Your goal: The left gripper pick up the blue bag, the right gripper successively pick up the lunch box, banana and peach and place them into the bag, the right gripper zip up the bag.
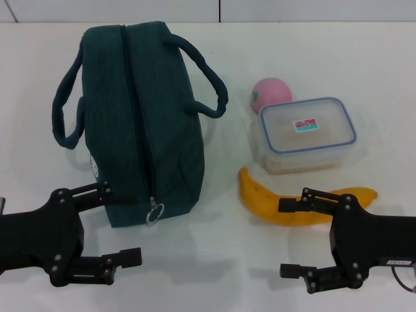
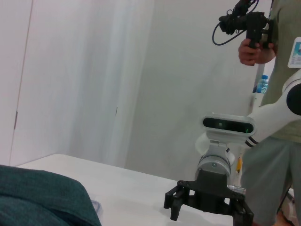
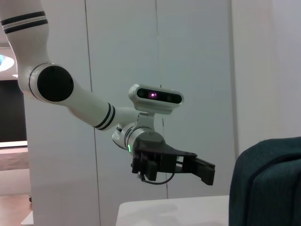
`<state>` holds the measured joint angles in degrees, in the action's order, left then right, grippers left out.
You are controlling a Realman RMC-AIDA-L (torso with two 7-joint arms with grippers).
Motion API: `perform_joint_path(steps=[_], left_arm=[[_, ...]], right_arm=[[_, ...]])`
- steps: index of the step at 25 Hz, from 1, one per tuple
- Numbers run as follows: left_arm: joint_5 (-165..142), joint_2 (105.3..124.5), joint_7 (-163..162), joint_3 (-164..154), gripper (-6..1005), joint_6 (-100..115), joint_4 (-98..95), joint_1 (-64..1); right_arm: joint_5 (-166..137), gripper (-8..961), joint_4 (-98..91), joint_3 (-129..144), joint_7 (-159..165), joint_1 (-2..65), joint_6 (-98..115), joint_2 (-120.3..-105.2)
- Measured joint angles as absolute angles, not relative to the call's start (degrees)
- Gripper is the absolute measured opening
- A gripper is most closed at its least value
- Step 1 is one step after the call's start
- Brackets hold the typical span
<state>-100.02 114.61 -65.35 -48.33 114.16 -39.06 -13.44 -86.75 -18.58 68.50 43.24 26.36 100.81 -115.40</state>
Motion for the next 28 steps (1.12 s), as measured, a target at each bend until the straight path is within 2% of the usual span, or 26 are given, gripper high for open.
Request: perform_joint_path(steps=[9, 18, 23, 28], left_arm=[[-99.96, 114.68, -65.23, -48.33, 874, 114.1, -38.45, -13.48], [-99.81, 115.89, -65.63, -48.34, 873, 114.17, -37.63, -14.62], [-97.81, 116.31, -65.96, -48.27, 872, 115.15, -37.52, -14.04], [-84.88, 115.85, -66.12, -48.22, 871, 116.45, -37.66, -11.33]], right_arm=[[-86.73, 865, -18.54, 68.47, 43.24, 26.37, 101.34, -115.4], [-84.67, 861, -19.15, 68.35, 43.23, 26.49, 102.46, -115.41], [-83.84, 859, -19.32, 68.29, 44.34, 26.14, 103.95, -114.57], [-83.74, 857, -19.23, 66.82, 45.65, 25.75, 105.73, -113.95]])
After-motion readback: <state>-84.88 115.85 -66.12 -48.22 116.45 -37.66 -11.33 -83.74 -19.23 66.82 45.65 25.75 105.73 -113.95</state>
